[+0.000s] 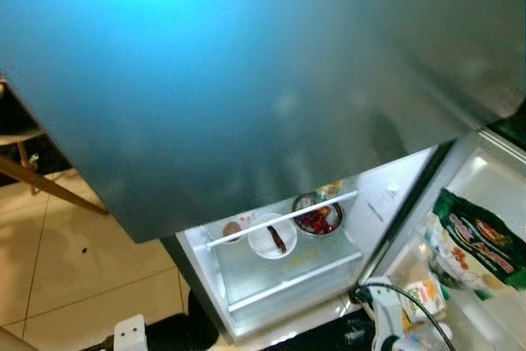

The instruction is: Restocking fridge

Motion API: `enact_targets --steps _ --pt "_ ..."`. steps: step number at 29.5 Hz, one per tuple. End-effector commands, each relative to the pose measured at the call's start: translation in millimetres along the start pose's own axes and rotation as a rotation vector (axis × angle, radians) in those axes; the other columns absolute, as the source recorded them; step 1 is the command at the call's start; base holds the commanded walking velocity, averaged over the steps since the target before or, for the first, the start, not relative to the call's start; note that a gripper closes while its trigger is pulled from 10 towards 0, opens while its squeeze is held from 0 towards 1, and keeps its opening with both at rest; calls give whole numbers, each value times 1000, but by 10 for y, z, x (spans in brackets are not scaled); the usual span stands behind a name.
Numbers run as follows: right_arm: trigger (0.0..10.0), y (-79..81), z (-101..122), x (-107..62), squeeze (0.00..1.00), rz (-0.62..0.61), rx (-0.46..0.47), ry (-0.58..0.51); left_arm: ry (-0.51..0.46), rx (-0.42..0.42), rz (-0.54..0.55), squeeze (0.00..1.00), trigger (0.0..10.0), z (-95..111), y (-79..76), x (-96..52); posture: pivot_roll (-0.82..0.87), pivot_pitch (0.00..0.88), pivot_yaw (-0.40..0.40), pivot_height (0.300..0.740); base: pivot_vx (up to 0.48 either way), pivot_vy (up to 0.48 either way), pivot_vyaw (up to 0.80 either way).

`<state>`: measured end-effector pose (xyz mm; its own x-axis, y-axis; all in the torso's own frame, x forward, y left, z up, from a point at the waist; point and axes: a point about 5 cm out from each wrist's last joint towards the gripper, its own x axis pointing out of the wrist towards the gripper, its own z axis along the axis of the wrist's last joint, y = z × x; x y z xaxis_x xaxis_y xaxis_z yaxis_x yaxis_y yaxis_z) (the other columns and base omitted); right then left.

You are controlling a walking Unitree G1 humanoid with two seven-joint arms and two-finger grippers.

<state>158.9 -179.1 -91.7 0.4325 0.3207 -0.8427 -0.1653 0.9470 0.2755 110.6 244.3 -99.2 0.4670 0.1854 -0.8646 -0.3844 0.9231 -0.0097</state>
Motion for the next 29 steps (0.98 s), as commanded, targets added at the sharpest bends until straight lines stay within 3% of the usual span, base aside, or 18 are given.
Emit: enact_targets --steps 1,22,29 --pt "10000 -20 -85 -17 0 -11 1 28 40 9 -7 0 10000 -110 -39 -13 -22 0 22 740 -480 0 0" --pt "10000 -69 -186 -48 0 -46 -6 63 51 11 -20 0 10000 -152 -100 -14 -25 0 24 740 -480 0 0" --pt "10000 -106 -206 -67 0 -61 -11 74 52 27 -27 0 10000 -152 -106 -14 -35 0 22 740 -93 0 -223"
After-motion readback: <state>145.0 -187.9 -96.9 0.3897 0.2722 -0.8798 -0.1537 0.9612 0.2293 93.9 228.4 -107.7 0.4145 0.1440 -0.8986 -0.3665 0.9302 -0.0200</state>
